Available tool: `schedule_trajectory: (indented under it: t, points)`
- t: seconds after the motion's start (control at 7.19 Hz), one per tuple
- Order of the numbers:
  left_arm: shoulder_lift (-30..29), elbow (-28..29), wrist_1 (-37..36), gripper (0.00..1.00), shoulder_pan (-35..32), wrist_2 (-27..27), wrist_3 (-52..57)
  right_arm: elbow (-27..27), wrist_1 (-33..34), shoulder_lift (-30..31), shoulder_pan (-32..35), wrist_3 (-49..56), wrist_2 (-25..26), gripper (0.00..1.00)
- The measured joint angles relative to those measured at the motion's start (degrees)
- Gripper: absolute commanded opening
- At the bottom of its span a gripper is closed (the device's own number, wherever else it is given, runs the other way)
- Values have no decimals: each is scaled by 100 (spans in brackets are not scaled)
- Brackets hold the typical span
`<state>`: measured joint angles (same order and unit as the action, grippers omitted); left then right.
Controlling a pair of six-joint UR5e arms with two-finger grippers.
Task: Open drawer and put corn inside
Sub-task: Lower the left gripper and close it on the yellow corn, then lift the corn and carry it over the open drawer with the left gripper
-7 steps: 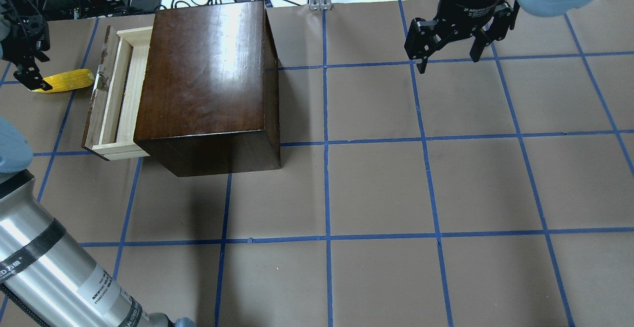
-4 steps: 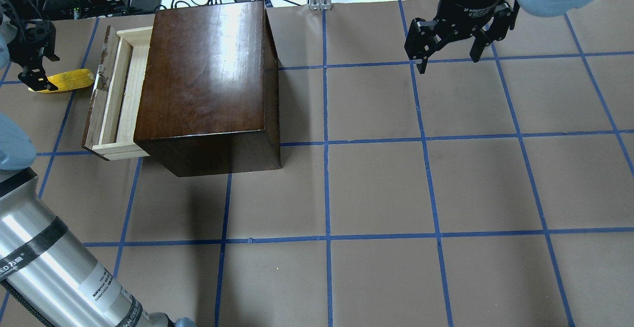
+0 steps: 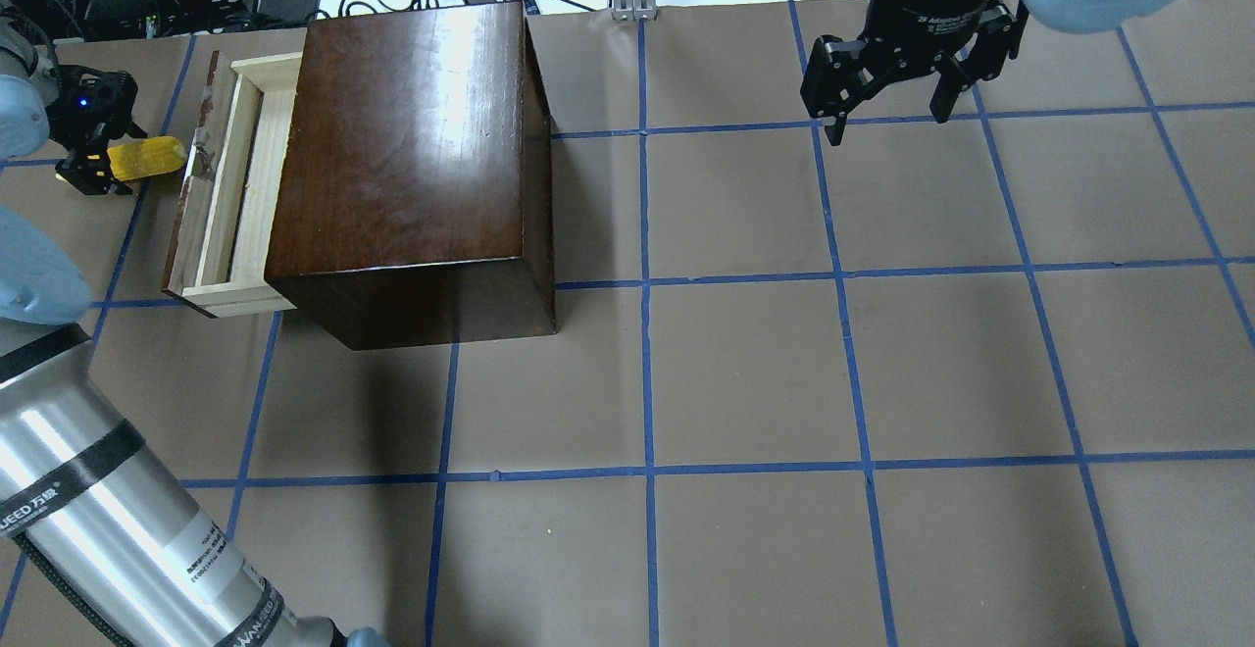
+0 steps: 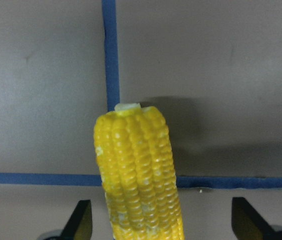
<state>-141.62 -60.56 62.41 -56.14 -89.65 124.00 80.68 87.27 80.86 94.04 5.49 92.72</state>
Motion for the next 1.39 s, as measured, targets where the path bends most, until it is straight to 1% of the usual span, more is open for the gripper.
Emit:
schedule_trajectory:
  t: [0.14, 0.28, 0.42, 0.56, 0.7, 1.11, 1.25, 1.39]
  points:
    - [-55, 8, 0, 87, 3, 3, -41, 0, -2, 0, 0, -2, 0, 100]
    - [-81, 16, 0, 52, 5, 7, -73, 0, -4, 0, 0, -3, 0, 100]
    - [-80, 28, 0, 20, 6, 8, -92, 0, -2, 0, 0, -3, 0, 100]
    - [-68, 42, 0, 3, 6, 9, -100, 0, -1, 0, 0, -2, 0, 100]
    - [-43, 48, 0, 0, 6, 11, -101, 0, 0, 0, 0, 0, 0, 100]
    - [134, 52, 83, 0, 7, 28, -190, 0, -2, 0, 0, -3, 0, 100]
    - [282, 53, 287, 0, 3, 77, -452, 0, -1, 0, 0, -2, 0, 100]
    - [503, 53, 623, 0, -9, 148, -1017, 0, 0, 0, 0, 0, 0, 100]
